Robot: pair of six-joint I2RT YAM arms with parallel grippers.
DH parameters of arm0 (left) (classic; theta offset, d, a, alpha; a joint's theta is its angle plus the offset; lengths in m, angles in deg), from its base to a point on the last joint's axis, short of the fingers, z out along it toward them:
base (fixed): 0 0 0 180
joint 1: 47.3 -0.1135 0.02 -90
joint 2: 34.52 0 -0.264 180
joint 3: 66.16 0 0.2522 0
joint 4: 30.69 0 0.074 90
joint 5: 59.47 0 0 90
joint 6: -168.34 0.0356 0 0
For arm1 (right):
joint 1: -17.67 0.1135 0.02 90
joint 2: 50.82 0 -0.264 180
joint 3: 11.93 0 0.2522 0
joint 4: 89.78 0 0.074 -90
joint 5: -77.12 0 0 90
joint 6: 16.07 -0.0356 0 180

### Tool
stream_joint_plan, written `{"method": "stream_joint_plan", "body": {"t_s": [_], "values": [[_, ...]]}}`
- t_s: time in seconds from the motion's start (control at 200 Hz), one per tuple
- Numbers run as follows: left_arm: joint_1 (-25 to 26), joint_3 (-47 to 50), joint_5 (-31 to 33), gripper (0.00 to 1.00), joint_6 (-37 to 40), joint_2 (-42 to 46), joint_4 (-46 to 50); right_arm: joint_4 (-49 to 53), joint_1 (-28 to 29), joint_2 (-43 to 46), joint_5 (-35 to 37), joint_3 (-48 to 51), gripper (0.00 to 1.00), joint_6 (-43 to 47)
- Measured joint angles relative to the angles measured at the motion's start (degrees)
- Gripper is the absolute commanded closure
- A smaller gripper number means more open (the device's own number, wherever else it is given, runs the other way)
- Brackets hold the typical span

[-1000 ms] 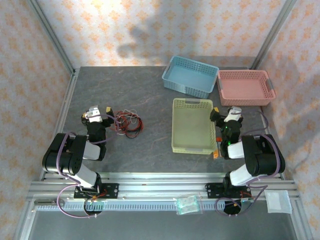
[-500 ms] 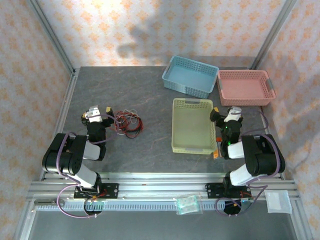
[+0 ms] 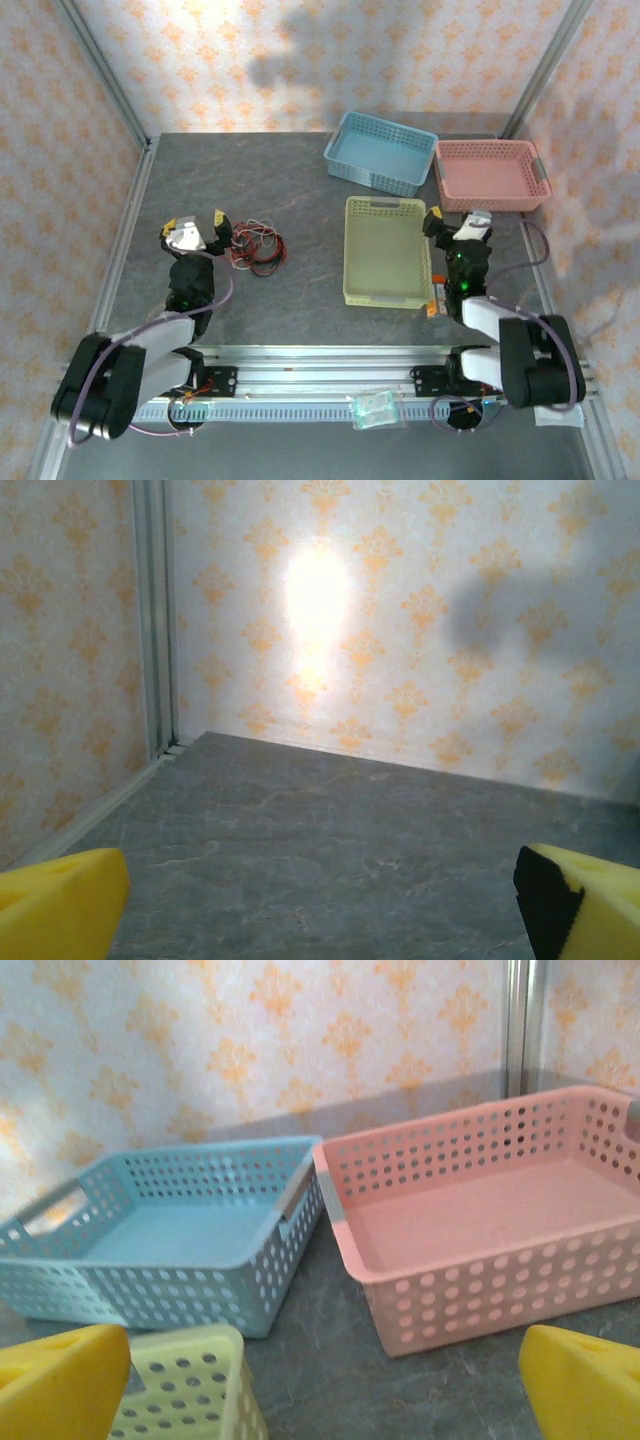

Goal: Untangle the cables

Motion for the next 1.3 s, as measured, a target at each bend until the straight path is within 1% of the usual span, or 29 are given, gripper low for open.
{"method": "stream_joint_plan", "body": {"t_s": [0.09,0.165,0.255,0.32,0.426,0.536,0.631,0.736,0.856,0.946,1.041,1.131,1.247,1.302], "values": [[0.11,-3.87,0.55,0.01,-4.2,3.93,8.74,4.44,0.0,4.79,0.26,-1.29,0.0,-2.08],[0.15,-7.43,2.21,0.0,-10.58,6.01,16.92,8.85,0.0,7.56,0.5,-3.37,0.0,-4.37],[0.15,-12.33,3.82,0.01,-18.97,6.36,27.96,15.78,0.0,9.31,1.95,-6.88,0.0,-8.57],[0.15,-15.56,3.56,0.01,-24.06,5.53,34.88,21.68,0.0,9.38,3.1,-10.03,0.0,-12.07],[0.15,-19.76,-0.46,0.01,-29.9,2.12,43.04,34.01,0.0,7.39,6.05,-16.9,0.0,-18.99],[1.29,-21.9,-5.62,0.01,-33.35,-1.57,48.35,43.58,0.0,3.23,5.25,-23.08,0.0,-22.56],[4.24,-23.12,-8.33,0.01,-34.12,-3.67,51.54,50.21,0.0,0.59,2.01,-25.92,0.0,-24.09],[9.29,-26.95,-10.05,0.01,-34.01,-7.21,54.07,57.13,0.98,-3.58,-0.9,-29.73,0.0,-24.24],[14.91,-32.59,-10.71,0.01,-33.59,-11.89,55.19,63.78,4.68,-8.5,-2.67,-34.38,0.0,-24.15],[18.08,-36.5,-11.32,0.01,-33.07,-16.04,55.17,67.82,8.72,-11.87,-2.91,-37.73,0.03,-24.17],[20.02,-39.41,-12.63,0.01,-32.87,-20.33,54.73,71.08,13.73,-14.58,-2.38,-40.72,0.08,-24.35],[20.72,-40.24,-13.9,0.01,-33.68,-23.17,54.16,73.53,18.27,-16.87,-1.84,-43.6,0.12,-25.14],[20.76,-40.17,-14.25,0.01,-35.43,-24.33,53.68,75.95,23.34,-19.54,-0.61,-46.82,0.17,-26.25],[20.76,-40.17,-14.25,0.01,-35.98,-24.26,52.85,76.89,25.29,-20.63,0.37,-48.02,0.18,-27.3]]}}
